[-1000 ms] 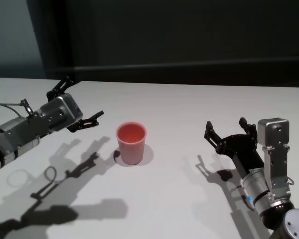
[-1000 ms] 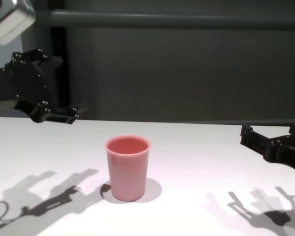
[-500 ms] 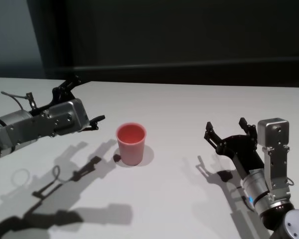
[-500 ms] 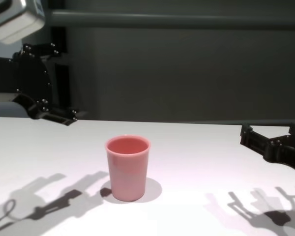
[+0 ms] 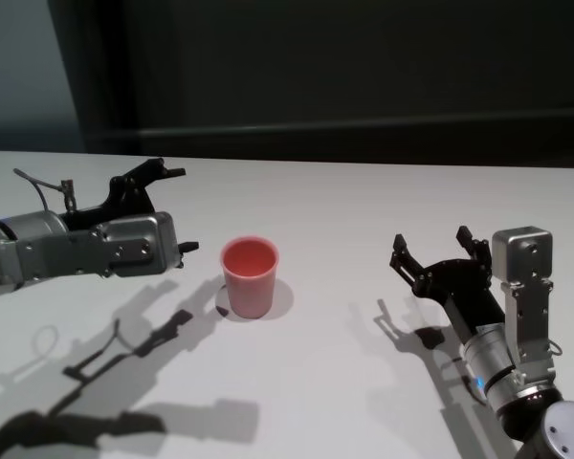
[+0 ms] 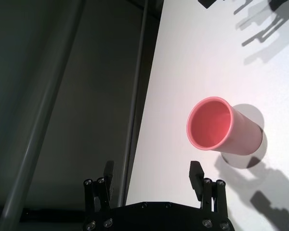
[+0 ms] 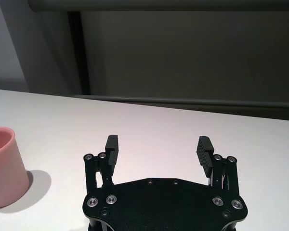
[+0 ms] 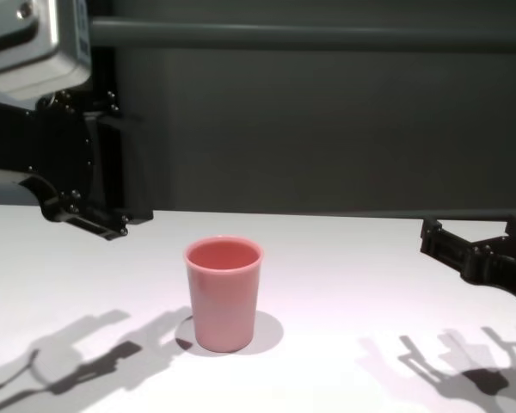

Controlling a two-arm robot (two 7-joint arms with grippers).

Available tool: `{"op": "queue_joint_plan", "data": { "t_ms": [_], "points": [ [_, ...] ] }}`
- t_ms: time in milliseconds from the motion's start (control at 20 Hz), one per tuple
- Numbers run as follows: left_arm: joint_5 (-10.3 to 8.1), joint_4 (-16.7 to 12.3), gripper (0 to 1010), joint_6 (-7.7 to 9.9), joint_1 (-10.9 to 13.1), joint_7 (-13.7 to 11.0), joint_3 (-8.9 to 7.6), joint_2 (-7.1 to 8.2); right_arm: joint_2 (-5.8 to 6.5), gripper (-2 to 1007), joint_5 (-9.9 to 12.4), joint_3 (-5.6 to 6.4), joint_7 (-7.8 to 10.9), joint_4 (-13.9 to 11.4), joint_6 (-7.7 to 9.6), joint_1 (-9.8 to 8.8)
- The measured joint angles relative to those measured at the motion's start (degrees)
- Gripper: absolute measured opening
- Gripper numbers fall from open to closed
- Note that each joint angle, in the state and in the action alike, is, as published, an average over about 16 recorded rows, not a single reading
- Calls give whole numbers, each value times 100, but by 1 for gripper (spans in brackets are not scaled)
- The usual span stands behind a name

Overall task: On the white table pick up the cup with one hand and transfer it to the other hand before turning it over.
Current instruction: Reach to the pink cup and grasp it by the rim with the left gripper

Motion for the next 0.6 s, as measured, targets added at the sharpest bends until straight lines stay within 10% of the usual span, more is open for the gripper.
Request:
{"op": "queue_joint_plan", "data": {
  "t_ms": [600],
  "points": [
    [499,-111,1001,138,-478,-658,611,355,0,1000,0,0,0,0,0,0]
  ]
}}
